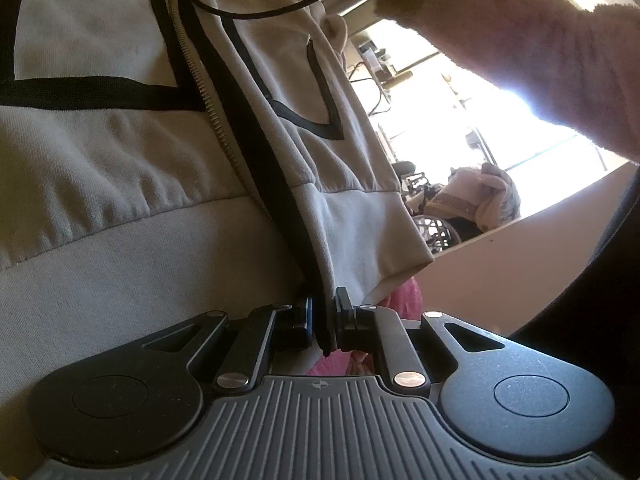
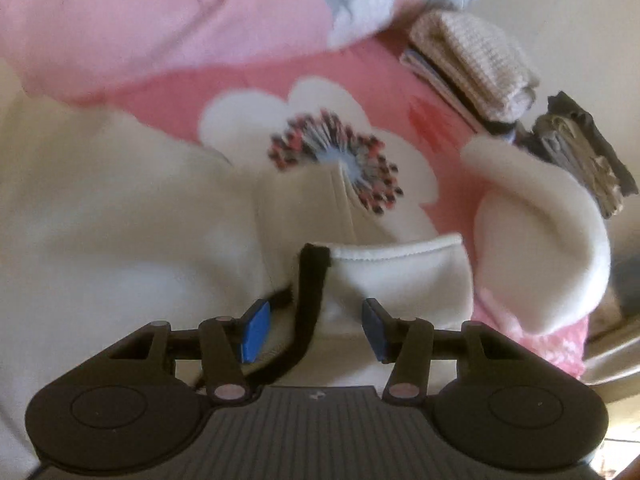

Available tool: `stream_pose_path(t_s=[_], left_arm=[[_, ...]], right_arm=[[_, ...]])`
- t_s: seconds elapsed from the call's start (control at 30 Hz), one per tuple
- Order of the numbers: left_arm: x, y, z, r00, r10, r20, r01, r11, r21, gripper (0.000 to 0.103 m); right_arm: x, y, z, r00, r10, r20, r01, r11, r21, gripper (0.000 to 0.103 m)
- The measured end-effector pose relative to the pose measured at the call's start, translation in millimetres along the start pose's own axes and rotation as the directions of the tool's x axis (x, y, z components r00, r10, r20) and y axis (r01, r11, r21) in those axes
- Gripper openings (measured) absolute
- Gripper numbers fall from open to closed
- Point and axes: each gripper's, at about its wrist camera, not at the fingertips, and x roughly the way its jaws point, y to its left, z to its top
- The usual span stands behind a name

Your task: Fold clothes

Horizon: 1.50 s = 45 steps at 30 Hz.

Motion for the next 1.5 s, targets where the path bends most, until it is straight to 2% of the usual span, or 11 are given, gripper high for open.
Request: stream_pose_path(t_s=[0.13, 0.27, 0.37, 0.47, 0.6, 0.8, 0.9, 1.03, 1.13, 1.33, 1.5], left_arm=[[0, -1, -1, 1.0, 0.006, 0.004, -0.006, 1.0, 0.001, 0.011], [-1, -1, -1, 1.0, 0.006, 0.006, -0.006, 1.0, 0.001, 0.011], [-1, -1, -1, 1.0, 0.004, 0.005, -0.004, 1.0, 0.0, 0.011], [-1, -1, -1, 1.0, 0.002, 0.004, -0.002, 1.0, 0.0, 0.011], [-1, 0, -1, 1.0, -0.001, 0.003, 0.001, 1.0, -0.001, 0.011], [0, -1, 0, 1.0, 0.006, 0.002, -0.006, 1.0, -0.005, 0.011], [1, -1, 0, 1.0, 0.011, 0.0, -0.011, 1.0, -0.009, 0.011], [1, -3, 0, 1.0, 0.016, -0.003, -0.016, 1.0, -0.005, 0.011], [2, -4, 1, 1.0, 0.016, -0.004, -0.016, 1.0, -0.004, 0.011], [2, -8, 0, 1.0, 0.027, 0.004, -0.027, 1.0, 0.004, 0.011], [1, -11, -1, 0.999, 0.04, 0.02, -0.04, 0.999, -0.002, 0.011]], right_arm=[[23, -3, -11, 1.0, -0.003, -0.009, 0.003, 1.0, 0.015, 0.039], [15, -14, -18, 0.999, 0.024, 0.041, -0.028, 0.996, 0.09, 0.02], [-1, -24, -23, 0.995, 0.031, 0.098, -0.046, 0.987, 0.155, 0.017], [-24, -35, -27, 0.982, 0.053, 0.183, -0.095, 0.969, 0.227, 0.017], [-37, -31, -22, 0.953, 0.087, 0.29, -0.146, 0.971, 0.188, 0.018], [20, -2, -6, 0.975, 0.066, 0.212, -0.078, 0.996, 0.046, 0.025], [40, -6, -2, 0.975, 0.086, 0.206, -0.106, 0.99, 0.09, 0.03], [31, -28, 5, 0.974, 0.115, 0.195, -0.154, 0.967, 0.201, 0.044], [1, -55, -6, 0.959, 0.097, 0.265, -0.18, 0.934, 0.308, 0.058], [-106, -104, -65, 0.915, 0.001, 0.405, -0.194, 0.879, 0.436, 0.058], [-200, -109, -130, 0.877, -0.019, 0.481, -0.242, 0.845, 0.476, 0.059]])
